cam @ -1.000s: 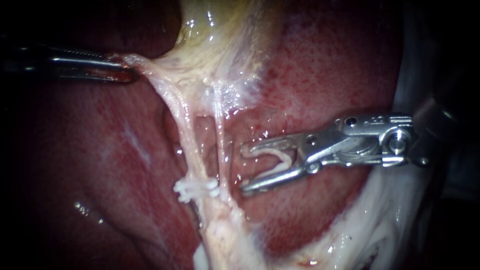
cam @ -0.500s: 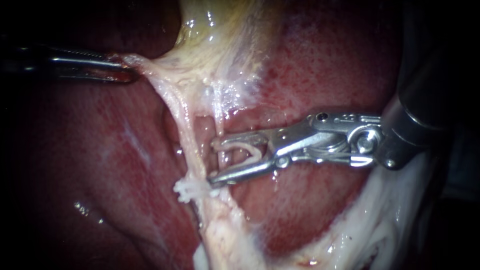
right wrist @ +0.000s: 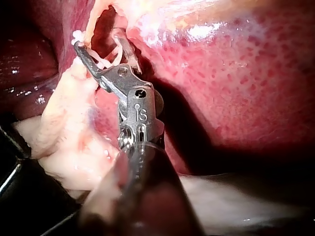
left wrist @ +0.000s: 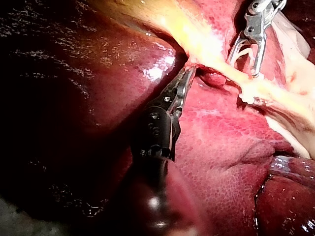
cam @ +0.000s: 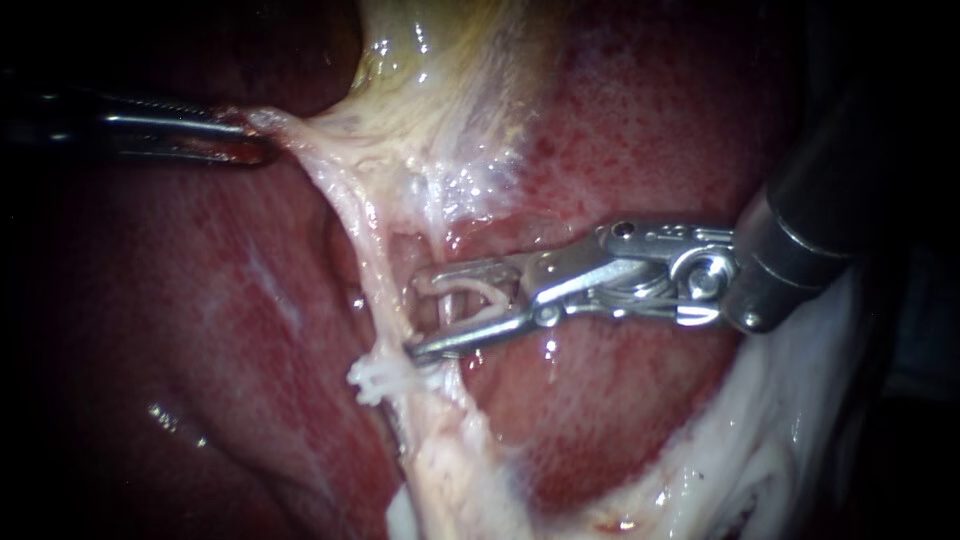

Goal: Clipping third clip left tube

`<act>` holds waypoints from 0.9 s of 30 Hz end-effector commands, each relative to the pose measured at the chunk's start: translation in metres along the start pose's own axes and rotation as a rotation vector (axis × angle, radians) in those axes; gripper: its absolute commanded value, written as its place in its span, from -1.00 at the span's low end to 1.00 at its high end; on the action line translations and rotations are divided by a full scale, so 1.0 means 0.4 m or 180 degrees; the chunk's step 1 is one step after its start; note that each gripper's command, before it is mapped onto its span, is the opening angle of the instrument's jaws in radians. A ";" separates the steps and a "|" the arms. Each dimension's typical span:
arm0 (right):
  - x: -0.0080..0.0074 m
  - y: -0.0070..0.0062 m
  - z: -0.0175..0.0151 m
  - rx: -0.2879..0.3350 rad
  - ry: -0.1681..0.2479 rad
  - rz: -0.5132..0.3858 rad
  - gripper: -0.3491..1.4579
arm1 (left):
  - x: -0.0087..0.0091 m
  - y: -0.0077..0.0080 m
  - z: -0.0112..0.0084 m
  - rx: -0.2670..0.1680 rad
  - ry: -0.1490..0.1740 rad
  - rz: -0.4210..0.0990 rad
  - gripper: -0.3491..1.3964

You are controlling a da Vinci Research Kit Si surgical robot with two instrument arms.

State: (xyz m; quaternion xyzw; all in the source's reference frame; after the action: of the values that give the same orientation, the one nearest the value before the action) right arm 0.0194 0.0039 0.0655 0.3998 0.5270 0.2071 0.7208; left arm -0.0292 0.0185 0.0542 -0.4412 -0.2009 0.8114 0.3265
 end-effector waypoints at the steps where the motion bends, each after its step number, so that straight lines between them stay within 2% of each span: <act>1: 0.0001 -0.0002 0.0002 0.0043 0.0037 0.0027 -0.06 | -0.0001 0.0000 0.0001 0.0003 0.0000 0.0000 -1.00; 6: 0.0013 -0.0002 0.0027 0.0200 0.0126 0.0117 -0.06 | -0.0001 0.0000 0.0002 0.0003 0.0000 0.0000 -1.00; 10: 0.0028 -0.0005 0.0058 0.0229 0.0207 0.0146 -0.06 | -0.0001 0.0000 0.0002 0.0003 0.0000 0.0000 -1.00; 15: 0.0047 -0.0003 0.0095 0.0217 0.0244 0.0168 -0.06 | -0.0001 0.0000 0.0002 0.0003 0.0000 0.0000 -1.00; 21: 0.0067 -0.0005 0.0121 0.0258 0.0374 0.0168 -0.06 | -0.0002 0.0000 0.0006 0.0006 0.0001 0.0001 -1.00; 24: 0.0081 -0.0015 0.0127 0.0290 0.0458 0.0208 -0.06 | -0.0004 -0.0001 0.0008 0.0008 0.0001 0.0002 -1.00; 27: 0.0100 -0.0031 0.0125 0.0317 0.0475 0.0217 -0.06 | -0.0004 -0.0002 0.0008 0.0007 0.0001 0.0003 -1.00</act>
State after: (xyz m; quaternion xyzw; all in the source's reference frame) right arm 0.0254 0.0043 0.0623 0.4368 0.5752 0.2359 0.6501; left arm -0.0295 0.0184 0.0545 -0.4411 -0.1997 0.8116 0.3270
